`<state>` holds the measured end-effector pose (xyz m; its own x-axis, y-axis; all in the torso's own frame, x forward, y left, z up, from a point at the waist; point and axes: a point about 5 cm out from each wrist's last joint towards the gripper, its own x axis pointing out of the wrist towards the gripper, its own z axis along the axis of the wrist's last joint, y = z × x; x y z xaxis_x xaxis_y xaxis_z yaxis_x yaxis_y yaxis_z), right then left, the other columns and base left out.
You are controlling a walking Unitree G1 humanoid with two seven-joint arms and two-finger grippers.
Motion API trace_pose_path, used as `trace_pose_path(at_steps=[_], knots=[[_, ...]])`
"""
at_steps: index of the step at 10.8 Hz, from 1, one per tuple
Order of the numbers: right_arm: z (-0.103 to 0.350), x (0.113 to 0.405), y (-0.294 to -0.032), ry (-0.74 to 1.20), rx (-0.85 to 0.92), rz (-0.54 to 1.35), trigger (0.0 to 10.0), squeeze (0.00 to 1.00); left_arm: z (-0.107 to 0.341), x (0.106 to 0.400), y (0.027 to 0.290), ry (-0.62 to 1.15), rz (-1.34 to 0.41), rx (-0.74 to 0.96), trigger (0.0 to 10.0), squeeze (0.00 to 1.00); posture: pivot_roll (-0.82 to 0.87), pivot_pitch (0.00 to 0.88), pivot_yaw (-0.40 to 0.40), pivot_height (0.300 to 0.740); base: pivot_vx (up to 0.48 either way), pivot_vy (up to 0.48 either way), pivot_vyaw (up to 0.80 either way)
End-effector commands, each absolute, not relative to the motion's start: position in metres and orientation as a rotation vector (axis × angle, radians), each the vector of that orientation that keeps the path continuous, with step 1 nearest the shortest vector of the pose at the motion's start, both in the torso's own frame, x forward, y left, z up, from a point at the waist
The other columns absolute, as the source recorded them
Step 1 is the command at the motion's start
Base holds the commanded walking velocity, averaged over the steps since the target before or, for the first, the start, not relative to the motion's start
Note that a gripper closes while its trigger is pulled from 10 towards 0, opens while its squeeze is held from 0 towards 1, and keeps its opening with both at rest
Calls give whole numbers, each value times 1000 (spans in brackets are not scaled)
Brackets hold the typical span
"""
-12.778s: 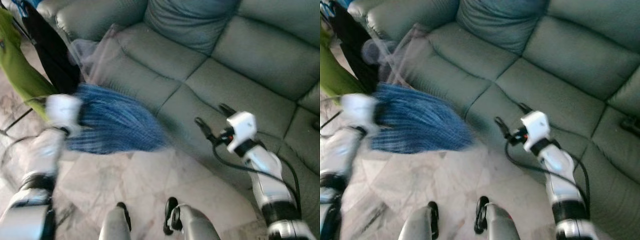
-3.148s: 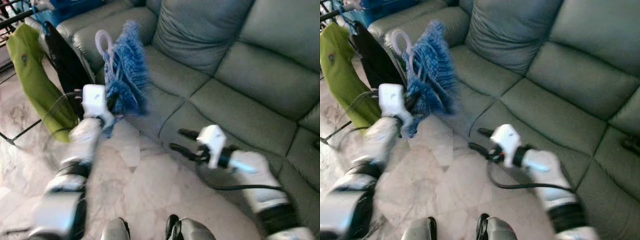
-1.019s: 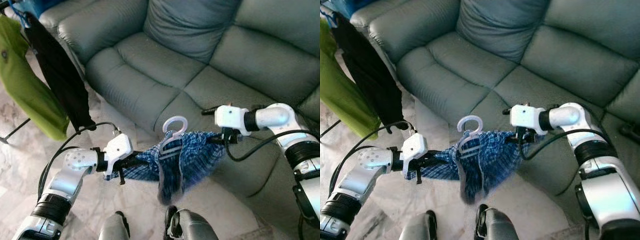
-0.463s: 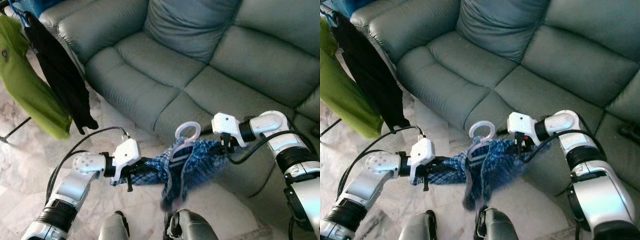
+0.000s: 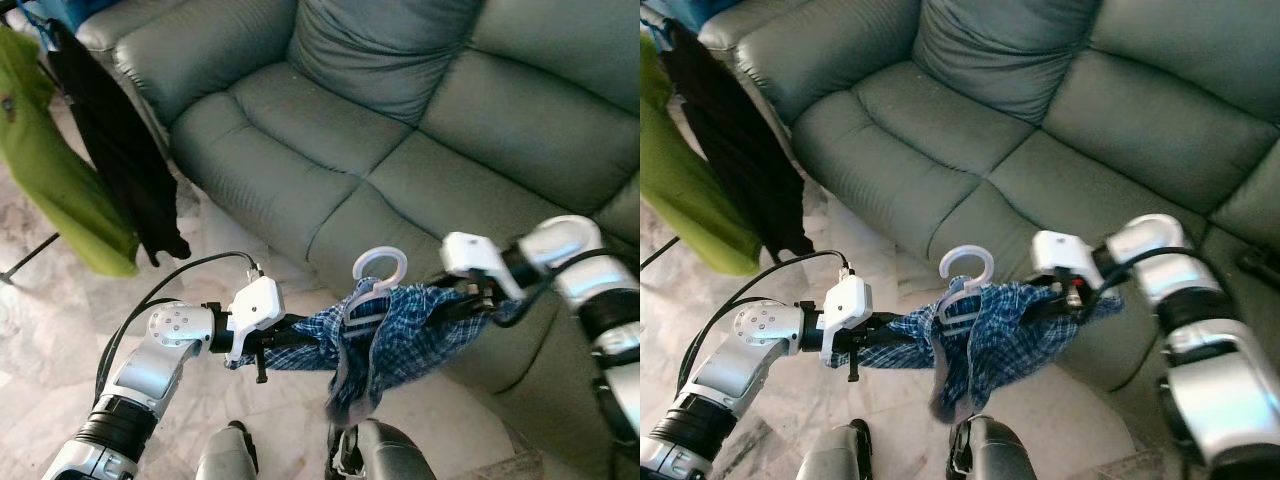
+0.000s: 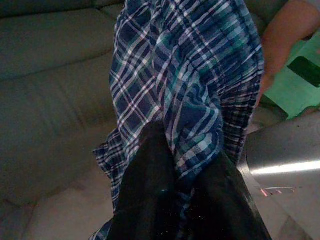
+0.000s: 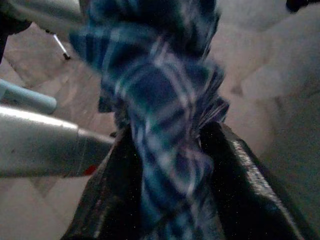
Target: Hang hanger
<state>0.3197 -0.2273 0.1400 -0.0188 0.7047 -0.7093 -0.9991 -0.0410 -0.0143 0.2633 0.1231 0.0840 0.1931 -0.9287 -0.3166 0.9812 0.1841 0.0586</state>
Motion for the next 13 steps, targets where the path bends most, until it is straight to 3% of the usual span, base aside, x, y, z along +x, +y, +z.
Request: trace_pose_path(at_steps=[1, 11, 12, 13], knots=[[136, 314, -229, 631, -628, 1555, 0, 0, 89, 264, 121, 199, -1376, 272, 10000, 0, -65, 213, -58, 740, 0, 0, 0], [137, 310, -223, 613, -595, 1581, 0, 0, 82, 263, 121, 219, -1377, 271, 10000, 0, -64, 209, -56, 740, 0, 0, 0], [137, 310, -223, 613, -593, 1580, 0, 0, 82, 265, 121, 216, -1358, 272, 10000, 404, -64, 209, -55, 740, 0, 0, 0], [137, 310, -223, 613, -590, 1579, 0, 0, 81, 270, 123, 206, -1311, 278, 10000, 1000, -64, 209, -55, 740, 0, 0, 0]])
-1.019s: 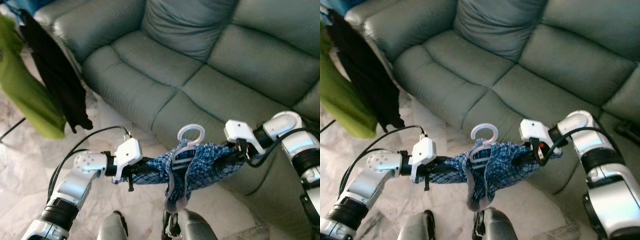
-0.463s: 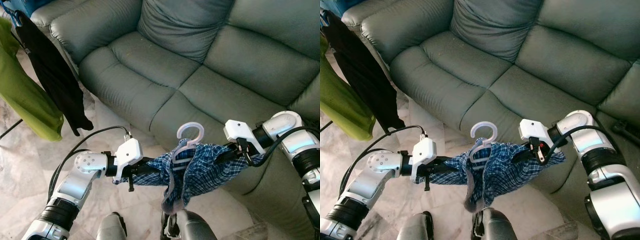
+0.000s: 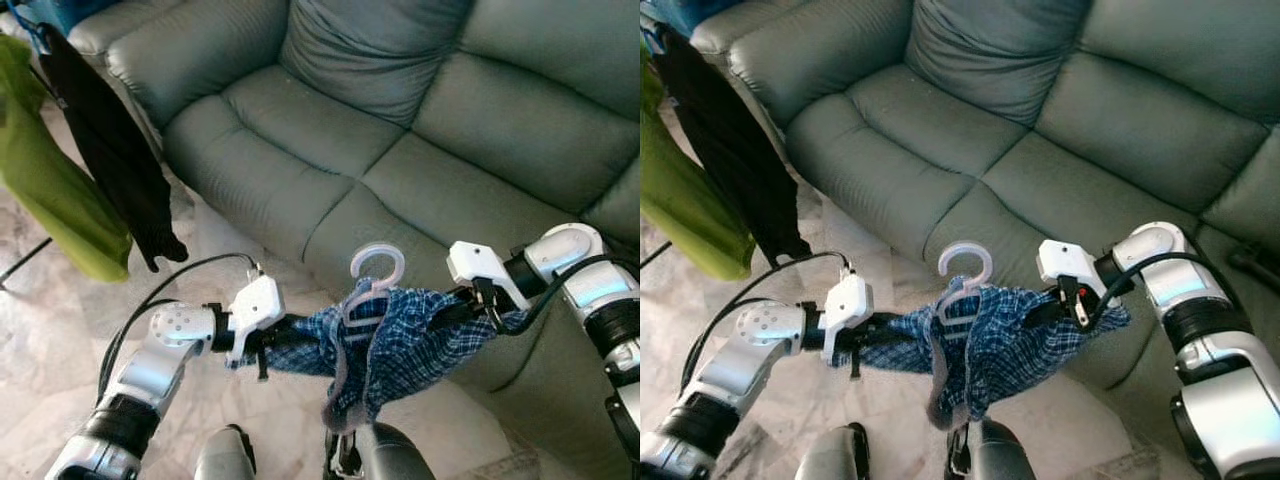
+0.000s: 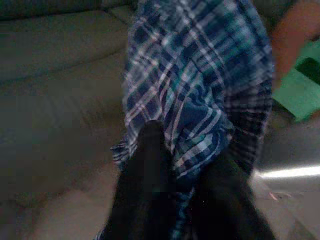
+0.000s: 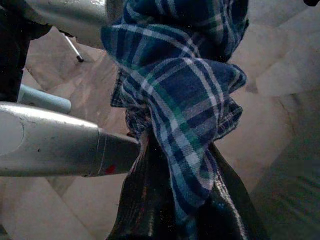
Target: Hang hanger
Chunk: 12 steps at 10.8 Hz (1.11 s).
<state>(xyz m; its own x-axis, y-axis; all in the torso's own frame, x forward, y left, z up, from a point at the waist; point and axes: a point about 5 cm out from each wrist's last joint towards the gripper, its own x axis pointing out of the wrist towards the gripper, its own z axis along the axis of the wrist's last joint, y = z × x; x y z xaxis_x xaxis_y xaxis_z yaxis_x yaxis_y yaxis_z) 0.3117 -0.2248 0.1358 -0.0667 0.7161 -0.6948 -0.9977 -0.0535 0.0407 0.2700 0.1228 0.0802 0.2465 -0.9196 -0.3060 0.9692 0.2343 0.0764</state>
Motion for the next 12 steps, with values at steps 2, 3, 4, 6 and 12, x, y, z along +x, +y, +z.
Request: trace_pose_path(at_steps=[2, 3, 4, 6, 12], knots=[[135, 310, -224, 615, -596, 1574, 0, 0, 81, 273, 125, 192, -1290, 329, 10000, 1000, -63, 209, -54, 740, 0, 0, 0], [135, 317, -219, 547, -623, 1510, 0, 0, 80, 274, 127, 190, -1288, 358, 10000, 1000, -61, 210, -52, 740, 0, 0, 0], [136, 322, -214, 491, -649, 1465, 0, 0, 73, 273, 131, 198, -1291, 454, 10000, 1000, -59, 210, -50, 740, 0, 0, 0], [130, 319, -216, 518, -678, 1461, 0, 0, 72, 277, 136, 177, -1260, 545, 10000, 1000, -57, 212, -47, 740, 0, 0, 0], [103, 328, -215, 506, -851, 1174, 0, 0, 67, 305, 168, 167, -971, 939, 10000, 1000, -48, 208, -45, 740, 0, 0, 0]])
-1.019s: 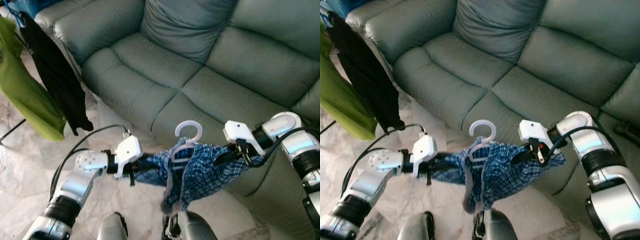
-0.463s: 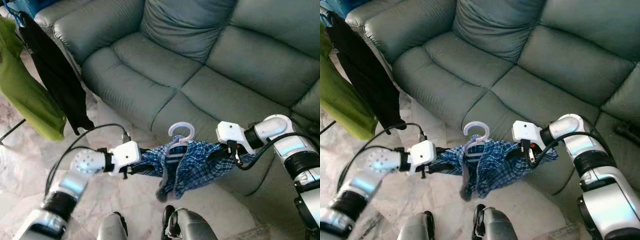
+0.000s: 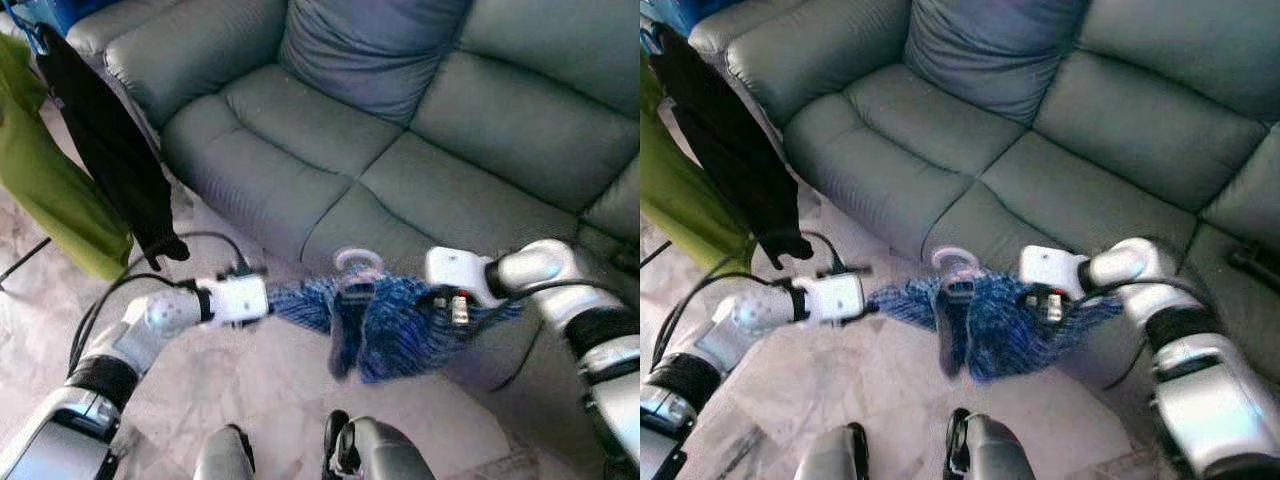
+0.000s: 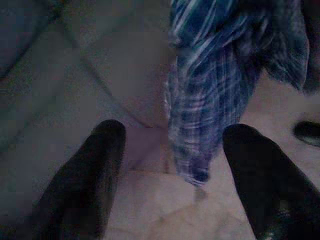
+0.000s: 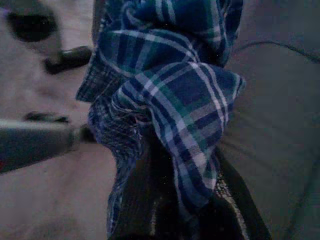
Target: Hang hanger
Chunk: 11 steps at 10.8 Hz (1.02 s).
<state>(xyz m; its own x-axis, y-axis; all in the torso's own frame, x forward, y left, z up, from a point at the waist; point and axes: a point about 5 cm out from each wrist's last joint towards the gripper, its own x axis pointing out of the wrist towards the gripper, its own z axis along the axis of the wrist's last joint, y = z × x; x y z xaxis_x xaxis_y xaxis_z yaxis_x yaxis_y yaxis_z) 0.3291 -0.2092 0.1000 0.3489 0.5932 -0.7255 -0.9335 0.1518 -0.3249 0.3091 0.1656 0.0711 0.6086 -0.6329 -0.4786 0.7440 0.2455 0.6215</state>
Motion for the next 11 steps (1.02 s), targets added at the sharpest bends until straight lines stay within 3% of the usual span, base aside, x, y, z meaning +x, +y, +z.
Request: trace_pose_path(at_steps=[1, 3, 4, 5, 6, 7, 9, 11], knots=[[86, 329, -207, 467, -767, 1025, 0, 0, 65, 310, 175, 161, -808, 846, 10000, 1000, -45, 207, -46, 740, 0, 0, 0], [69, 324, -193, 345, -577, 797, 0, 0, 56, 310, 188, 181, -474, 490, 10000, 1000, -38, 209, -44, 740, 0, 0, 0], [66, 321, -192, 285, -503, 712, 157, 0, 56, 307, 191, 139, -349, 414, 10000, 1000, -32, 211, -50, 740, 0, 0, 0], [67, 318, -193, 233, -456, 649, 4314, 0, 56, 305, 191, 115, -306, 358, 10000, 1000, -31, 211, -51, 740, 0, 0, 0], [61, 310, -194, 193, -363, 541, 10000, 0, 55, 299, 199, 83, -184, 283, 10000, 1000, -33, 207, -46, 740, 0, 0, 0], [57, 297, -187, 150, -330, 484, 10000, 0, 56, 292, 208, 58, -58, 249, 10000, 1000, -36, 206, -45, 740, 0, 0, 0], [55, 289, -179, 129, -291, 463, 10000, 0, 58, 292, 210, 51, -7, 212, 10000, 0, -33, 200, -49, 740, 0, 0, 250], [62, 291, -169, 106, -268, 458, 10000, 0, 64, 300, 211, 43, 36, 201, 10000, 0, -35, 193, -47, 740, 0, 0, 391]])
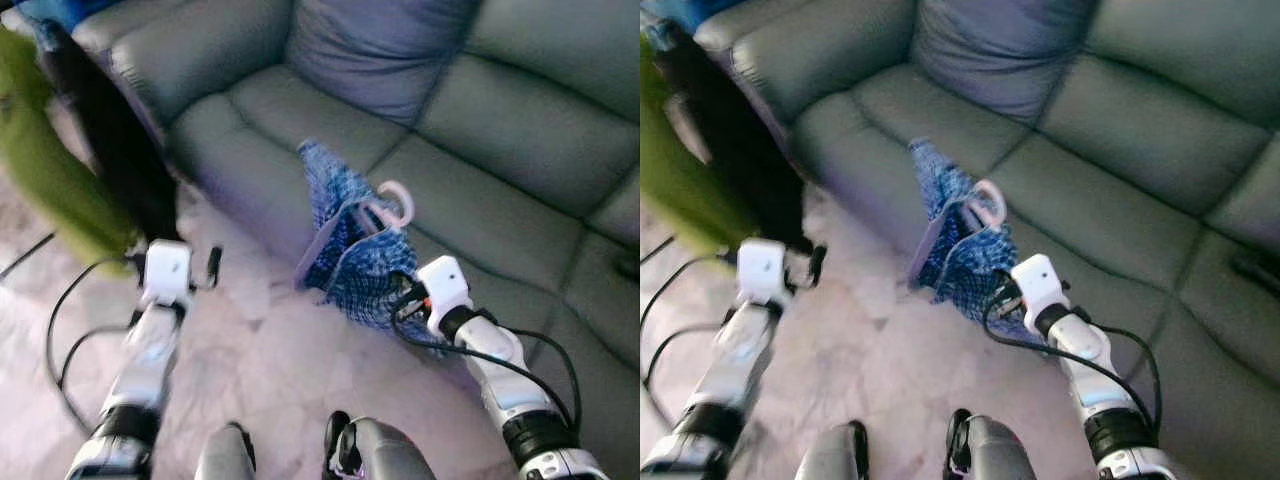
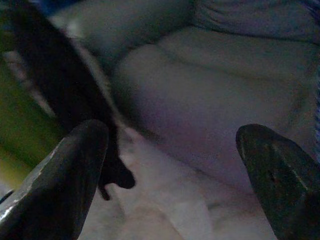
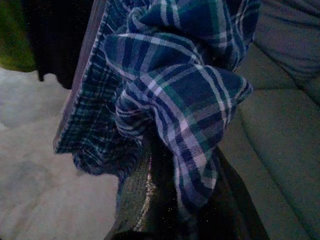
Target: Hang hanger
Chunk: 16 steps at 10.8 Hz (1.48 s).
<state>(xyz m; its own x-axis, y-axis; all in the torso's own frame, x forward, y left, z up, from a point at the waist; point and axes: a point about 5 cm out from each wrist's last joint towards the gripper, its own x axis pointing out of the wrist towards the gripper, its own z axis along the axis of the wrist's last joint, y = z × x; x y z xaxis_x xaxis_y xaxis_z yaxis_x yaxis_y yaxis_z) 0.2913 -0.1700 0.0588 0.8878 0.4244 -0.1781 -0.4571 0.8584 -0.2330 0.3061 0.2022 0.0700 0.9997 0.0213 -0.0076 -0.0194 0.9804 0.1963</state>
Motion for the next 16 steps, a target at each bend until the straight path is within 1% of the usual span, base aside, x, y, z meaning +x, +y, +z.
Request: trace_pose_path(at_steps=[1, 2, 3, 4, 5, 8, 10, 12, 15, 16], knots=[[60, 288, -164, 105, -255, 476, 10000, 0, 68, 302, 210, 14, 78, 196, 10000, 0, -37, 190, -50, 740, 0, 0, 781], [60, 285, -163, 96, -251, 477, 10000, 0, 68, 301, 206, 11, 72, 210, 10000, 0, -31, 186, -53, 740, 0, 0, 781], [62, 285, -167, 73, -212, 411, 10000, 0, 65, 298, 200, 9, 53, 201, 10000, 0, -27, 180, -58, 740, 0, 0, 775], [59, 283, -175, 80, -156, 326, 10000, 0, 58, 291, 201, 37, 64, 205, 10000, 0, -16, 172, -59, 740, 0, 0, 775], [54, 279, -175, 98, -128, 305, 10000, 0, 52, 286, 204, 61, 91, 207, 10000, 0, -16, 171, -58, 740, 0, 0, 775], [56, 280, -155, 86, -116, 372, 10000, 0, 56, 290, 200, 54, 101, 204, 10000, 0, -17, 161, -43, 740, 0, 0, 775], [60, 283, -156, 78, -107, 375, 10000, 0, 58, 290, 199, 49, 133, 190, 10000, 0, -15, 158, -42, 740, 0, 0, 772], [60, 282, -156, 82, -94, 372, 10000, 0, 56, 286, 204, 48, 137, 223, 10000, 0, -14, 160, -44, 740, 0, 0, 772], [58, 281, -153, 90, -71, 363, 10000, 0, 56, 288, 203, 60, 150, 223, 10000, 0, -18, 161, -44, 740, 0, 420, 712], [58, 281, -155, 95, -44, 345, 10000, 0, 57, 289, 203, 61, 153, 224, 10000, 0, -18, 161, -44, 740, 0, 480, 0]])
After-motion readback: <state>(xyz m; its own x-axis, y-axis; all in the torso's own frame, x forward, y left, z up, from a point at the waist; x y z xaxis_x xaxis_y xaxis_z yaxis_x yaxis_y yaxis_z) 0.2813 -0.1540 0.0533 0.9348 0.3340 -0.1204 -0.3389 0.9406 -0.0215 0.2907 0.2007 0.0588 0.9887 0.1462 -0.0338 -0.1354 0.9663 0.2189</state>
